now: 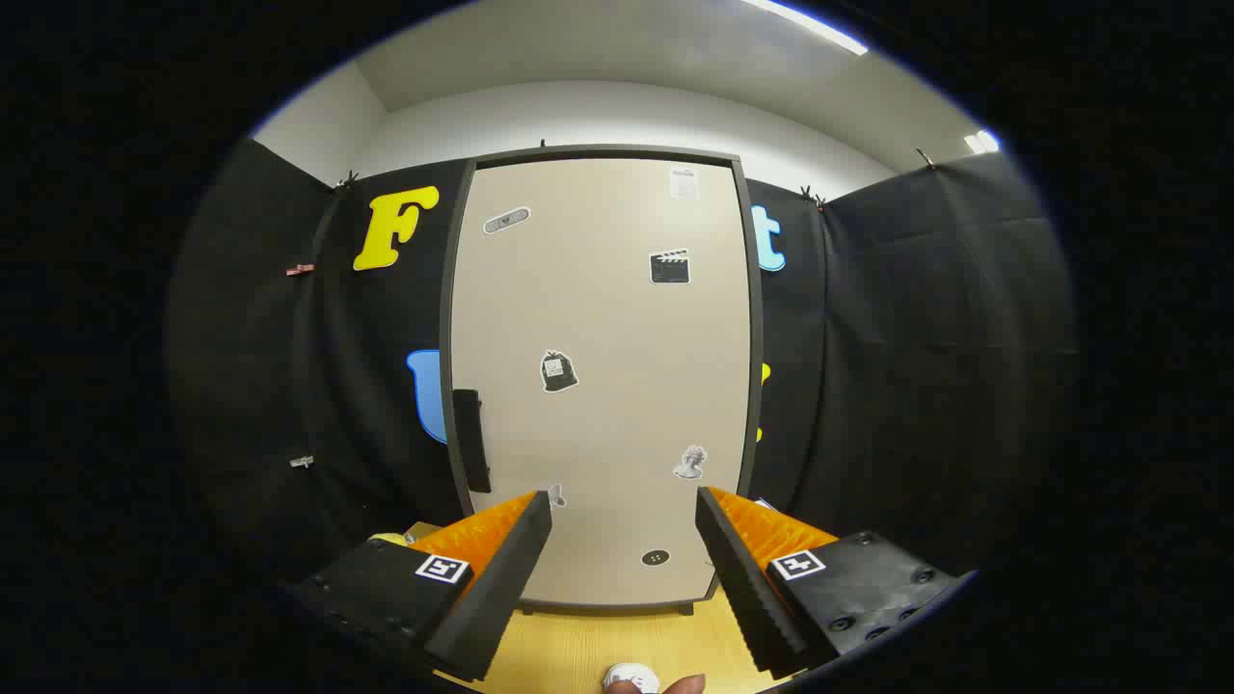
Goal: Open the shoe cabinet door, grab the shoes and put them into the shoe cabinet, then close the shoe cabinet door.
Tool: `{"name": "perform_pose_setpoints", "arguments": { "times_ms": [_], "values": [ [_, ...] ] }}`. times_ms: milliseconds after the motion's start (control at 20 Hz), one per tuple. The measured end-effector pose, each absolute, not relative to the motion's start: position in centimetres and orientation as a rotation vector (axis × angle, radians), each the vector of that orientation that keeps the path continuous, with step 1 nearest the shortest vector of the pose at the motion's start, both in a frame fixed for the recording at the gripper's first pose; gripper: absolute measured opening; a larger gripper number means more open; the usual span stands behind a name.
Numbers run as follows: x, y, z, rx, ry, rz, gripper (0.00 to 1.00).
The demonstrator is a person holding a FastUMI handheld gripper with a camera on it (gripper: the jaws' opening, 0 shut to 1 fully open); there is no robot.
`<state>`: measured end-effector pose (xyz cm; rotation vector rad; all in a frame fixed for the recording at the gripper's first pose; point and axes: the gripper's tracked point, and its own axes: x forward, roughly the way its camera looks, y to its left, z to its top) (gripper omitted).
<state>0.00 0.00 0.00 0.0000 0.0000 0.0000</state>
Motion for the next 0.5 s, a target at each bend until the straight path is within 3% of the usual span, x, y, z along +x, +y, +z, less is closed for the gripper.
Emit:
{"name": "perform_pose_setpoints", "arguments": {
  "times_ms": [500],
  "values": [
    [-0.37, 0.4, 0.05, -0.006, -0.007, -0.009, 0.97]
  ]
}}
